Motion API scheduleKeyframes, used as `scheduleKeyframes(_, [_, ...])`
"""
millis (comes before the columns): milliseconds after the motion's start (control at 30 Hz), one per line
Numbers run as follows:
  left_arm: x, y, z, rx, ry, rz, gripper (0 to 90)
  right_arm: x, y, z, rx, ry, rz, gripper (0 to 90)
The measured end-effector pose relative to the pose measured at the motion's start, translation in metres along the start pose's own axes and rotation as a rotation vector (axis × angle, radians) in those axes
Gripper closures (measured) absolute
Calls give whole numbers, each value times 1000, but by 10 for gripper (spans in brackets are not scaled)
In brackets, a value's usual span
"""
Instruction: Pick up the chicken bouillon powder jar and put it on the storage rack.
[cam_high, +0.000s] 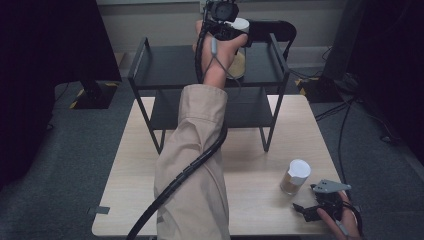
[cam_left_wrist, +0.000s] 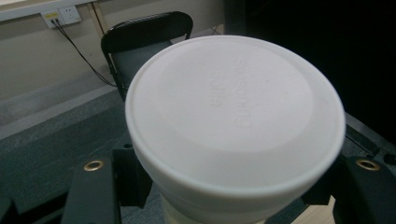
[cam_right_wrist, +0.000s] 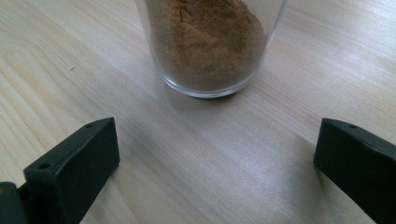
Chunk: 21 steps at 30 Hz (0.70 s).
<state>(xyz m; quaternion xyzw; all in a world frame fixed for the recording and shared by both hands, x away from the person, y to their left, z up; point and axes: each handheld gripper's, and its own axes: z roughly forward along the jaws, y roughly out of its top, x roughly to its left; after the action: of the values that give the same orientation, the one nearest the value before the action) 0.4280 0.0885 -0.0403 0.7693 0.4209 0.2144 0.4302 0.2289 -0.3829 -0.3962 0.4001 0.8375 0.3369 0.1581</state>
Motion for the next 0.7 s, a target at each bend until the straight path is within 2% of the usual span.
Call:
scheduleKeyframes(333, [-2,-4,0,0,11,8,331,0,0,0,0,0,0,0])
scheduleKeyframes(433, [-4,-6,0,3,22,-12,222,0,0,0,0,0,0,0])
scheduleKeyframes(567, [-6,-9,-4,-7,26,-32,127,0,0,0,0,0,0,0])
scheduleKeyframes(700, [-8,-12,-8,-3,15,-34,95,0,0,0,0,0,0,0])
